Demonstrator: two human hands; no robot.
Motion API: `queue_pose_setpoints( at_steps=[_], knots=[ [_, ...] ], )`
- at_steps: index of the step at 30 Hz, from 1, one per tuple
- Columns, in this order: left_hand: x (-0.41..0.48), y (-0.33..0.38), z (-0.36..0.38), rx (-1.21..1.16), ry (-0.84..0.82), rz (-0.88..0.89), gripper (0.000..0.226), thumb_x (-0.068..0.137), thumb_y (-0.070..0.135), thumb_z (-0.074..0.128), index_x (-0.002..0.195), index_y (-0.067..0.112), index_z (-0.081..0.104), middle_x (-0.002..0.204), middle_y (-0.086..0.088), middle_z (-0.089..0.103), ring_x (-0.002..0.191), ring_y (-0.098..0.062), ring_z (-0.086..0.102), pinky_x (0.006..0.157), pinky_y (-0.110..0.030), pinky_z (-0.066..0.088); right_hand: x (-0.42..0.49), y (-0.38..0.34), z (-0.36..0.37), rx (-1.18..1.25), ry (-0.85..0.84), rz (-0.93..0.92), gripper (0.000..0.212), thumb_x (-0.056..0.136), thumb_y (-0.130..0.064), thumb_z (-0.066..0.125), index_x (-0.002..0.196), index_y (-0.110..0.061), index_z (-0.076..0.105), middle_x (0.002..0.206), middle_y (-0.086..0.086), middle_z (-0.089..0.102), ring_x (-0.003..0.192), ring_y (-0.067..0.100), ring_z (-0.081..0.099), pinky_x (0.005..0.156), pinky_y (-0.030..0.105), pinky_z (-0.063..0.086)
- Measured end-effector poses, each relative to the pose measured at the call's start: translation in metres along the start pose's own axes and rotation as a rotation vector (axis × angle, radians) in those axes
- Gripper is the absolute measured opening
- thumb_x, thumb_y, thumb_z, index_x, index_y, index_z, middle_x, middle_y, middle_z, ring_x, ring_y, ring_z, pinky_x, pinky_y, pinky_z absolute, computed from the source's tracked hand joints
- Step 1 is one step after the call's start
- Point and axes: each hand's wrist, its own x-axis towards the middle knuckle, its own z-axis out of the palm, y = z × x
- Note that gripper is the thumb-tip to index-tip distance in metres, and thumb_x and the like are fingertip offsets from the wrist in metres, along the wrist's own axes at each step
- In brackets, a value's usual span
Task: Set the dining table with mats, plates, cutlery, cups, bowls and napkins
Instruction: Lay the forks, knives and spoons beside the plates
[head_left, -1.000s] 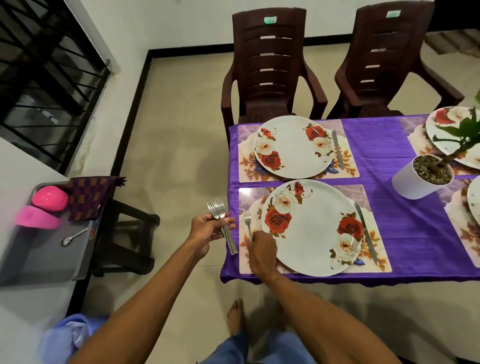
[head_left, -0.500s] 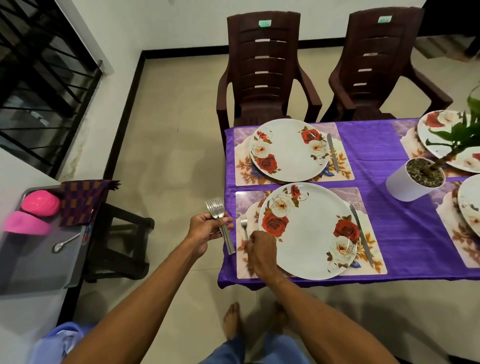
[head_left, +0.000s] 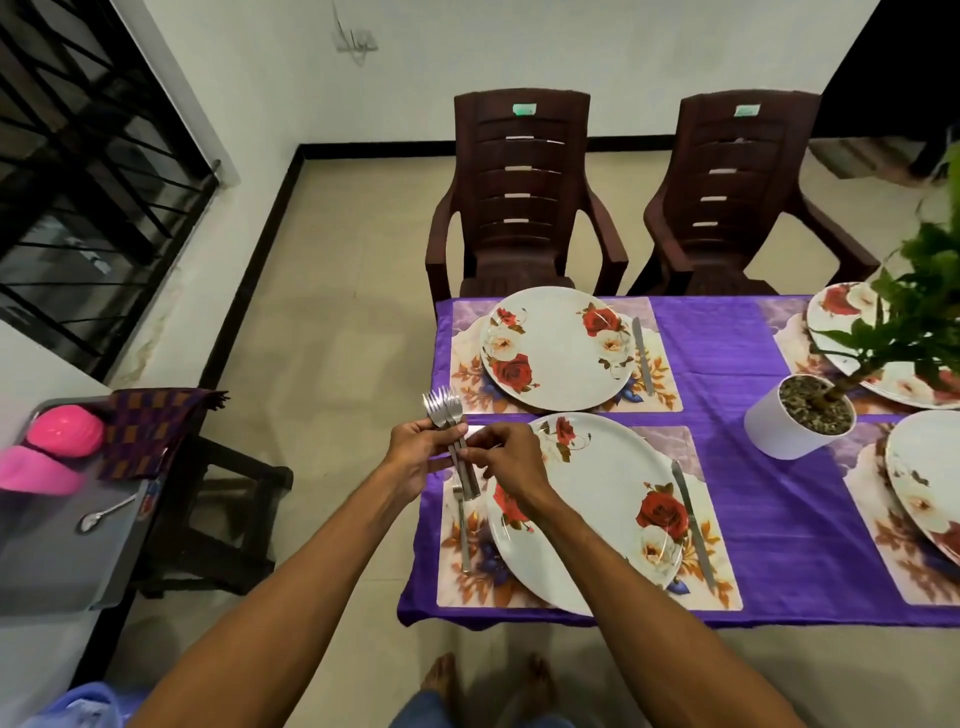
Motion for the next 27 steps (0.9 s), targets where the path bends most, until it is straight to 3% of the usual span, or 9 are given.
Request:
queue_pose_setpoints(
  at_steps=[7, 11, 16, 20, 23, 27],
  knots=[
    [0.029, 0.011, 0.004, -0.035, 0.029, 0.009, 0.030, 0.080, 0.000, 0.076, 0.109, -0.005, 0.071, 0.101, -0.020, 0.073, 0.082, -0.030, 0.070, 0.068, -0.037, 0.062, 0.043, 0.002, -0.004, 0.127, -0.008, 0.160, 0.005, 0.085, -0.003, 0.075, 0.080, -0.003, 0.073, 0.078, 0.010, 0.074, 0.071, 0.023, 0.072, 0.057, 0.027, 0.053],
    [0.063, 0.019, -0.010, -0.035, 0.070, 0.015, 0.026, 0.081, -0.002, 0.076, 0.106, -0.005, 0.072, 0.092, -0.013, 0.073, 0.075, -0.026, 0.066, 0.061, -0.033, 0.062, 0.082, 0.008, 0.003, 0.171, 0.064, 0.236, 0.006, 0.087, 0.001, 0.071, 0.082, -0.002, 0.073, 0.079, 0.010, 0.073, 0.069, 0.020, 0.070, 0.058, 0.028, 0.055],
    [0.111, 0.034, -0.038, -0.007, 0.093, -0.028, 0.015, 0.079, -0.001, 0.077, 0.093, 0.003, 0.075, 0.080, -0.006, 0.074, 0.067, -0.019, 0.065, 0.058, -0.032, 0.060, 0.149, 0.027, 0.023, 0.033, 0.171, 0.350, 0.015, 0.079, 0.000, 0.078, 0.069, -0.010, 0.072, 0.070, 0.007, 0.072, 0.066, 0.023, 0.069, 0.066, 0.038, 0.060],
    [0.141, 0.041, -0.054, 0.014, 0.086, -0.042, 0.015, 0.080, -0.002, 0.076, 0.095, 0.001, 0.073, 0.076, -0.003, 0.074, 0.062, -0.014, 0.067, 0.066, -0.037, 0.062, 0.197, 0.047, 0.045, -0.105, 0.253, 0.382, 0.022, 0.078, -0.001, 0.078, 0.063, -0.015, 0.069, 0.071, 0.009, 0.073, 0.069, 0.027, 0.073, 0.067, 0.047, 0.062],
    [0.158, 0.042, -0.058, 0.027, 0.073, -0.067, 0.017, 0.080, -0.002, 0.076, 0.097, 0.001, 0.074, 0.078, -0.003, 0.075, 0.064, -0.014, 0.068, 0.072, -0.040, 0.062, 0.211, 0.052, 0.056, -0.233, 0.315, 0.361, 0.011, 0.084, -0.009, 0.075, 0.074, -0.011, 0.074, 0.075, 0.005, 0.074, 0.069, 0.022, 0.072, 0.066, 0.044, 0.062],
    [0.170, 0.045, -0.054, 0.028, 0.055, -0.086, 0.020, 0.080, -0.003, 0.077, 0.100, -0.001, 0.073, 0.082, -0.004, 0.074, 0.068, -0.017, 0.067, 0.069, -0.039, 0.063, 0.204, 0.044, 0.069, -0.509, 0.379, 0.179, 0.006, 0.087, -0.013, 0.074, 0.089, -0.007, 0.074, 0.081, 0.004, 0.073, 0.072, 0.020, 0.069, 0.064, 0.028, 0.054]
  ],
)
